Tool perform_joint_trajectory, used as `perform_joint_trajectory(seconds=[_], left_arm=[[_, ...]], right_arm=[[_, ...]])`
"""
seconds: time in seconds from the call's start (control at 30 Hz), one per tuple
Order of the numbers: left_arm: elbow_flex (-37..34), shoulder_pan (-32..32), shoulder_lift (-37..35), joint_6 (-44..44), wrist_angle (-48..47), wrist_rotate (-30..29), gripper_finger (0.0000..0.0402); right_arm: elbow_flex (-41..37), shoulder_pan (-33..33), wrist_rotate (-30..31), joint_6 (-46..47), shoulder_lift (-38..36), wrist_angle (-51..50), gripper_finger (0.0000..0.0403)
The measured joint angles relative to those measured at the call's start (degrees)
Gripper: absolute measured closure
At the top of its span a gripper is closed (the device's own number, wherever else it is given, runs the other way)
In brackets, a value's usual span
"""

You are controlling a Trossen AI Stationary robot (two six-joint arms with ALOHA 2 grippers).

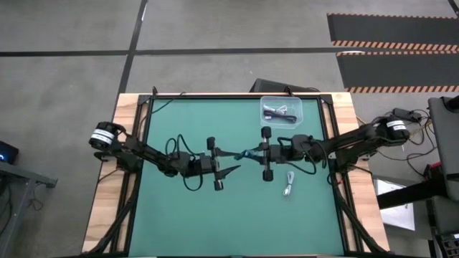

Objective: Pick and place USB-C Cables
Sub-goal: Put the blue charger cable into the transparent bin

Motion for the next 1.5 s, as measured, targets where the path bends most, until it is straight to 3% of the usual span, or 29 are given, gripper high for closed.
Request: perform_joint_trajectory(seconds=[0.27,0.57,0.9,1.2,1.5], left_arm=[[-3.07,0.0,-1.41,-2.84,0.42,-0.29,0.0223],[-3.0,0.0,-1.41,-3.4,0.24,-0.36,0.0223],[-2.91,0.0,-1.41,-3.98,0.23,-0.4,0.0223],[-2.98,0.0,-1.41,-4.59,0.16,-0.4,0.0223],[-3.02,0.0,-1.41,-5.95,0.08,-0.38,0.0224]], right_arm=[[1.48,-0.82,13.65,2.3,-8.85,-19.96,0.038],[16.59,-7.63,14.32,7.08,-11.8,-54.7,0.038],[33.85,-18.7,14.1,5.64,-4.5,-87.21,0.038],[42.26,-27.22,13.84,1.35,3.7,-102.03,0.038],[45.04,-34.32,13.6,-5.08,10.68,-108.12,0.038]])
